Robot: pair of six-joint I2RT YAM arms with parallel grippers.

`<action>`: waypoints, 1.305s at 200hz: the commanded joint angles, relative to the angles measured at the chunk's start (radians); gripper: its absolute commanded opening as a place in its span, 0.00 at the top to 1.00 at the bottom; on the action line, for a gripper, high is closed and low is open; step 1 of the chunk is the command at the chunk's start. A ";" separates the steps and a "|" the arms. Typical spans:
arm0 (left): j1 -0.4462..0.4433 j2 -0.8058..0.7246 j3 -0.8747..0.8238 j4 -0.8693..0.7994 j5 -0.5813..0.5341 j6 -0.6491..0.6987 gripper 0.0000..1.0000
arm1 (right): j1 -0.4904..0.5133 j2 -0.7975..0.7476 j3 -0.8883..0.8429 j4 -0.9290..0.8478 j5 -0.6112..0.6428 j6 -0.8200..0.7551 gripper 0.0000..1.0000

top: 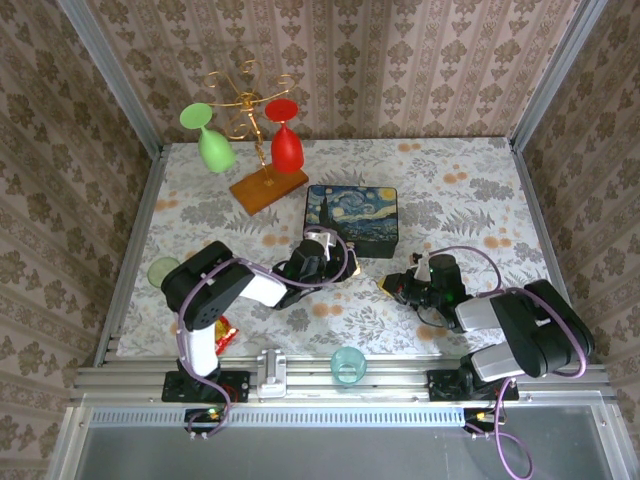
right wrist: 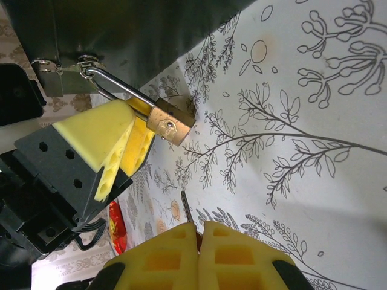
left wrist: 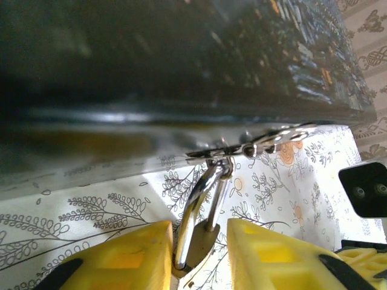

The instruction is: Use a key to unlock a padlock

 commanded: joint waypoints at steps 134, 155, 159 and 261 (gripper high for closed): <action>-0.067 0.022 0.133 -0.358 -0.103 0.226 0.58 | -0.003 -0.097 0.035 -0.179 0.045 -0.083 1.00; -0.065 0.012 0.123 -0.353 -0.118 0.220 0.64 | -0.004 -0.096 0.033 -0.183 0.046 -0.085 1.00; -0.066 0.010 0.123 -0.354 -0.118 0.221 0.66 | -0.003 -0.096 0.033 -0.185 0.048 -0.085 1.00; -0.054 -0.009 0.079 -0.199 -0.050 0.078 0.85 | 0.006 -0.036 0.052 -0.099 0.041 -0.007 1.00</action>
